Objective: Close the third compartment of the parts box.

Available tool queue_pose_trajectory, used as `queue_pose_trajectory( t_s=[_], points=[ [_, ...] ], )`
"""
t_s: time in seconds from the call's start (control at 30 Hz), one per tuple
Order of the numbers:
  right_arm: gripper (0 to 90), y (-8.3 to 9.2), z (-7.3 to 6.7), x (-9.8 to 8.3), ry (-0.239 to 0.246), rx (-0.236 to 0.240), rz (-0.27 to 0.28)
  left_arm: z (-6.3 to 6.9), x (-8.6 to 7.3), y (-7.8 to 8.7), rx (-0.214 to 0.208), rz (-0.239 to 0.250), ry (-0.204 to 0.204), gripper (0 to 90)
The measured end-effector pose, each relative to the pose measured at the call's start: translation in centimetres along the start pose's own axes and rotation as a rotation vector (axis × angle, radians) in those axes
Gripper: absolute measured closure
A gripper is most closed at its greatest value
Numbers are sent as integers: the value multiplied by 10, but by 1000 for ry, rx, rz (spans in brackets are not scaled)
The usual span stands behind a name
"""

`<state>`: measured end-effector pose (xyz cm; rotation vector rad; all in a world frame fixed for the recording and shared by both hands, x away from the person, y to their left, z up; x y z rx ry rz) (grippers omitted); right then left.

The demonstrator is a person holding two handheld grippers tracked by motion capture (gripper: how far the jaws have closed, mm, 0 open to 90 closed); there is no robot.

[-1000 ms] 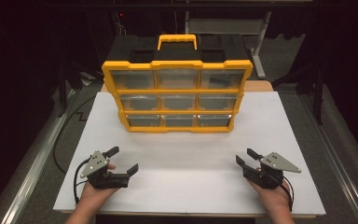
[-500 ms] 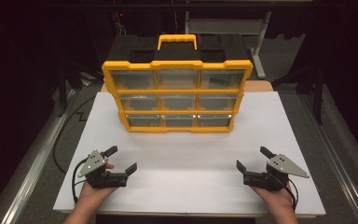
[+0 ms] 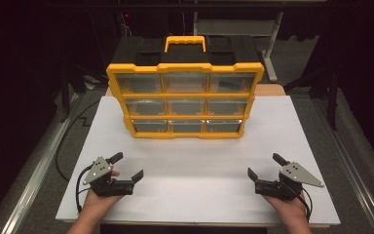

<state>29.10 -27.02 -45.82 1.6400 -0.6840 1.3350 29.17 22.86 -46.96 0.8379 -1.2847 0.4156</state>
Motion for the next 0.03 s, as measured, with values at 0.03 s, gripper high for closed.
queue_pose_trajectory(
  t_s=[0.03],
  points=[
    [2, 0, 0, 0, 2, -2, -1, 0, 0, 0, 0, 1, 2, 3]
  ],
)
Point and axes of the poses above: each handheld gripper's, and its own axes: y roughly backward along the jaws, x roughly out of its top, z roughly to its right, the point moved 1 cm from there along -y, roughly forward along the jaws, and after that the axes turned 3 degrees about -y, right-handed, at the moved point
